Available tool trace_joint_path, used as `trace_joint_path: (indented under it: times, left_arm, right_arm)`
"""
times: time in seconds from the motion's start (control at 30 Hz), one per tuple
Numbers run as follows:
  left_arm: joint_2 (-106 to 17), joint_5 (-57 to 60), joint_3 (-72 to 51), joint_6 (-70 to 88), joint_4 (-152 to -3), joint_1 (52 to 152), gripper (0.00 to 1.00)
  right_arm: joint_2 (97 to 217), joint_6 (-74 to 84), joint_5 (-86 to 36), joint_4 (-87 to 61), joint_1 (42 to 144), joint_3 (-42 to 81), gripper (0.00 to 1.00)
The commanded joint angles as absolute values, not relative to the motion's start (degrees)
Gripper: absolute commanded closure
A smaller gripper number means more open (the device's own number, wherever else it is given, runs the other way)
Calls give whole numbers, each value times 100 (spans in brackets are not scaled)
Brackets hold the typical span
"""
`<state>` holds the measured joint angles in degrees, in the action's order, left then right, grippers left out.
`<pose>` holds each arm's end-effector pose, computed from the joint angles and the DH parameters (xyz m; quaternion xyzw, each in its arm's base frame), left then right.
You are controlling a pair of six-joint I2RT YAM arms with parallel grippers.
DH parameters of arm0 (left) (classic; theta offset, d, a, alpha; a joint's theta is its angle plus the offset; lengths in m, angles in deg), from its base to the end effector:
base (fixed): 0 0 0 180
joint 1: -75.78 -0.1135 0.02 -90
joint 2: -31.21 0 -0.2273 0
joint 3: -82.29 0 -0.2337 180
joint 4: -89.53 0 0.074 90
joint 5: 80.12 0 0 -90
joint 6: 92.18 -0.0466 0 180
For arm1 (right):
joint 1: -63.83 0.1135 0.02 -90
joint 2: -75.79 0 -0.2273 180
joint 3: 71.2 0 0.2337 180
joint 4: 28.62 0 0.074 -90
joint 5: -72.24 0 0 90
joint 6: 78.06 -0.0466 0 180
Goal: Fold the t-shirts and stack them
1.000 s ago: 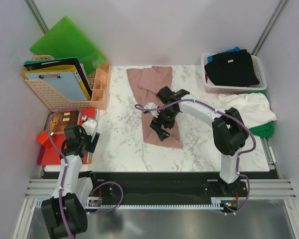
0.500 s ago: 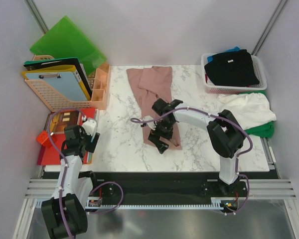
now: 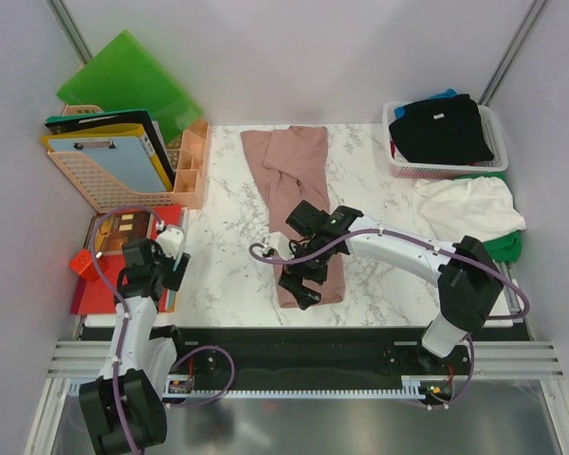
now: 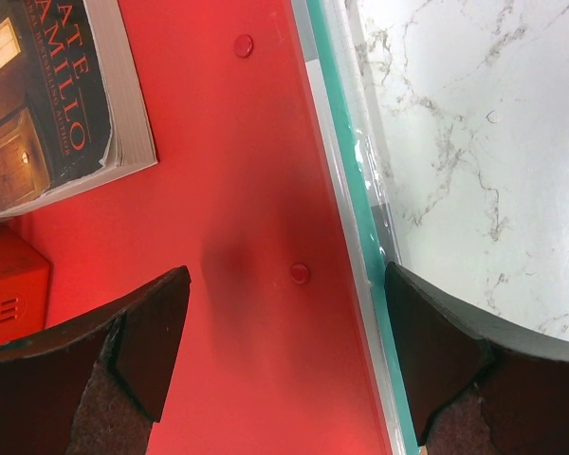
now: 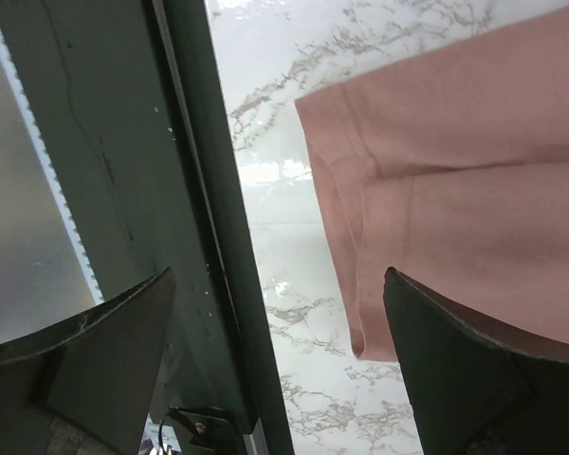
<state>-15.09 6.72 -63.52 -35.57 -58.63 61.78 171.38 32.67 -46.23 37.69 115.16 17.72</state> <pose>0.1736 0.0406 0.1452 0.1656 0.9050 0.1339 0.3682 0.1750 0.2543 0.2026 -0.5933 0.7538 0.2724 0.0742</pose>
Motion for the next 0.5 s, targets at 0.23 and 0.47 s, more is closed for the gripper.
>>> trace_joint_path:
  times: [0.23,0.47]
  left_arm:
    - [-1537,654,-6447,-3602,-5881,6172,10]
    - [-1353,697,-6490,-3611,-5802,6172,10]
  right_arm:
    - [16869,2927,-3147,2767,11647,749,4]
    - [16922,2671,-810,990,11832,-112,3]
